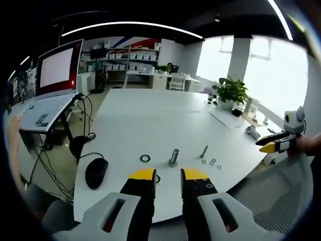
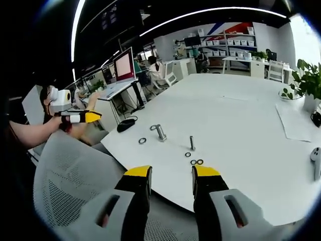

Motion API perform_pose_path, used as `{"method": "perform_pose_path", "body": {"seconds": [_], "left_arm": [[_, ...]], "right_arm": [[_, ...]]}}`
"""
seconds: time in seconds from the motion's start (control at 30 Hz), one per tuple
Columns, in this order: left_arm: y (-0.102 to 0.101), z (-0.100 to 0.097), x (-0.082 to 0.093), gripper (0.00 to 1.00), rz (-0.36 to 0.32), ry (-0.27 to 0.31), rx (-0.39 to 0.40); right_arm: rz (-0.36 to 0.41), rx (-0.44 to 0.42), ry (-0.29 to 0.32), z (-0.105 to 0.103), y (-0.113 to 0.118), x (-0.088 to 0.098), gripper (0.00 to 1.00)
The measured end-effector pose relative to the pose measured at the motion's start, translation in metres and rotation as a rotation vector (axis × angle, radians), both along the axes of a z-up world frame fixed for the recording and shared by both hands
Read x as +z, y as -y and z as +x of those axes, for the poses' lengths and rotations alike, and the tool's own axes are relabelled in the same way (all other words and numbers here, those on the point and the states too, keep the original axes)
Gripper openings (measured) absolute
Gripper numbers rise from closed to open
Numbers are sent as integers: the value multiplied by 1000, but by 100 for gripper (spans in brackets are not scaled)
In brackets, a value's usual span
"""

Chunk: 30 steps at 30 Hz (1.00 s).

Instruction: Place the washer onto the threaded stud by aligning its center hole with the stud, sliding it down to the base, and recovering from edge contact or off-axis alignment until the washer reaches the visible bottom stop.

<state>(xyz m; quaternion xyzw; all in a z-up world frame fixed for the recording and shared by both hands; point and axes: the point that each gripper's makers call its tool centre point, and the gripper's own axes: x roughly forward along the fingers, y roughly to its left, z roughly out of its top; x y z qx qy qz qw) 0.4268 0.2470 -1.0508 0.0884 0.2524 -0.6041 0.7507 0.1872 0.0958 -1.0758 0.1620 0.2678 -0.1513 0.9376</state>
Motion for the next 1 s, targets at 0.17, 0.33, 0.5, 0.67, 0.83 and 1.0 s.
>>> {"method": "perform_pose_path", "body": {"seconds": [0.17,0.33,0.5,0.67,0.83,1.0], "left_arm": [[0,-1,-1,18,4,-2,-2],[0,-3,-4,18,17,-9,-11],[-1,-2,-7,18,29,-12,-15],[1,-6,-11,18,51,-13,-27],[-3,-1,-12,18,58,-17,-7],[-3,-4,-18,19,90,-13,-29]], "right_arm": [[0,-10,1,-2,2,0,35],[-2,-20,3,-3,4,0,35],[-5,-42,10,-5,7,1,35],[1,-37,6,-5,6,0,35],[2,-32,8,-5,5,1,35],[4,-32,11,-4,5,1,35]]}}
